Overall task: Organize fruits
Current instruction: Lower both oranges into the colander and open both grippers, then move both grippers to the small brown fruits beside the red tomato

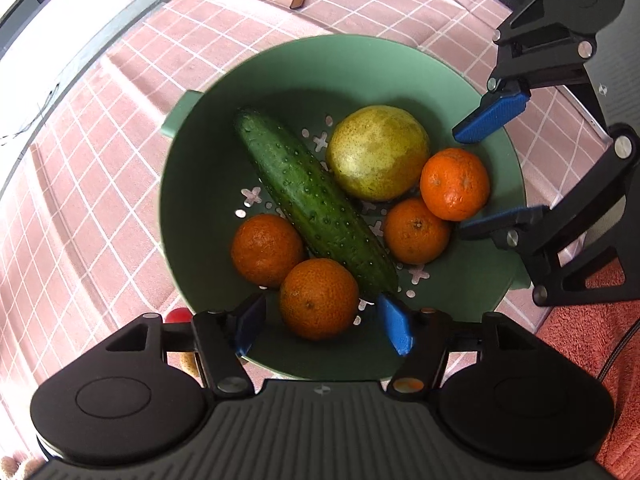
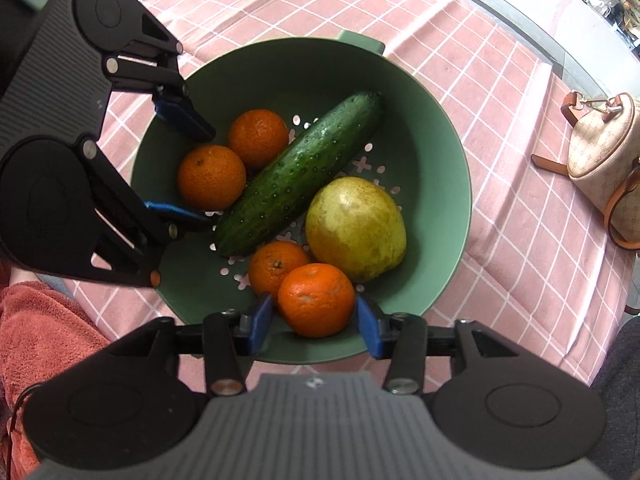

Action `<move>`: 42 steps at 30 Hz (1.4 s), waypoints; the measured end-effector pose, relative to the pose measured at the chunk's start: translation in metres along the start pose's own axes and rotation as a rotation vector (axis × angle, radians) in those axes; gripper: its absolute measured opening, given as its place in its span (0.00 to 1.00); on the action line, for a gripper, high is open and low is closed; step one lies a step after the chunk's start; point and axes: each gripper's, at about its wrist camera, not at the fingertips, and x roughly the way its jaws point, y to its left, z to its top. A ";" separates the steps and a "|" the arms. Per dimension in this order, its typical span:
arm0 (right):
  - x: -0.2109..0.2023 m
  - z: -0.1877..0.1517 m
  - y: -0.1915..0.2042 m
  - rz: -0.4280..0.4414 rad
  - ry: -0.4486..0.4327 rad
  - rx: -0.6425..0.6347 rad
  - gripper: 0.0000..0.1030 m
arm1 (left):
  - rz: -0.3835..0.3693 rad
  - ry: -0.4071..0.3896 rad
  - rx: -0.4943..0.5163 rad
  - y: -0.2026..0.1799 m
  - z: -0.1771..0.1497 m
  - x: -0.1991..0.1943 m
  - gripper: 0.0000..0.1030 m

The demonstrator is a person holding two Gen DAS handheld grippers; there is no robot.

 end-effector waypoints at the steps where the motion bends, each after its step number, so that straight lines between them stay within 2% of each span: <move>1: -0.004 0.000 0.001 -0.004 -0.003 -0.003 0.50 | 0.005 -0.004 0.001 0.000 -0.001 -0.002 0.73; 7: -0.017 0.001 0.004 -0.031 -0.019 -0.008 0.52 | -0.014 -0.051 0.002 0.000 -0.007 -0.027 0.73; 11: -0.036 0.001 0.009 -0.032 -0.069 0.018 0.59 | -0.011 -0.110 -0.011 0.003 -0.017 -0.053 0.73; 16: -0.061 0.000 0.026 -0.039 -0.166 0.053 0.59 | 0.009 -0.183 -0.050 0.012 -0.037 -0.085 0.69; 23: -0.078 0.001 0.066 -0.003 -0.324 0.120 0.58 | 0.060 -0.282 -0.132 0.036 -0.078 -0.113 0.66; 25: -0.078 0.002 0.079 -0.002 -0.365 0.140 0.54 | 0.073 -0.308 -0.158 0.042 -0.091 -0.116 0.63; 30: -0.065 0.004 0.107 0.010 -0.430 0.203 0.48 | 0.066 -0.332 -0.217 0.052 -0.120 -0.111 0.57; 32: -0.058 0.006 0.120 0.024 -0.440 0.205 0.42 | 0.060 -0.322 -0.234 0.056 -0.128 -0.104 0.55; 37: -0.039 0.016 0.147 0.012 -0.419 0.079 0.37 | 0.041 -0.279 -0.272 0.065 -0.148 -0.083 0.46; 42: -0.027 0.025 0.146 0.020 -0.408 -0.046 0.36 | 0.005 -0.288 -0.285 0.076 -0.152 -0.064 0.40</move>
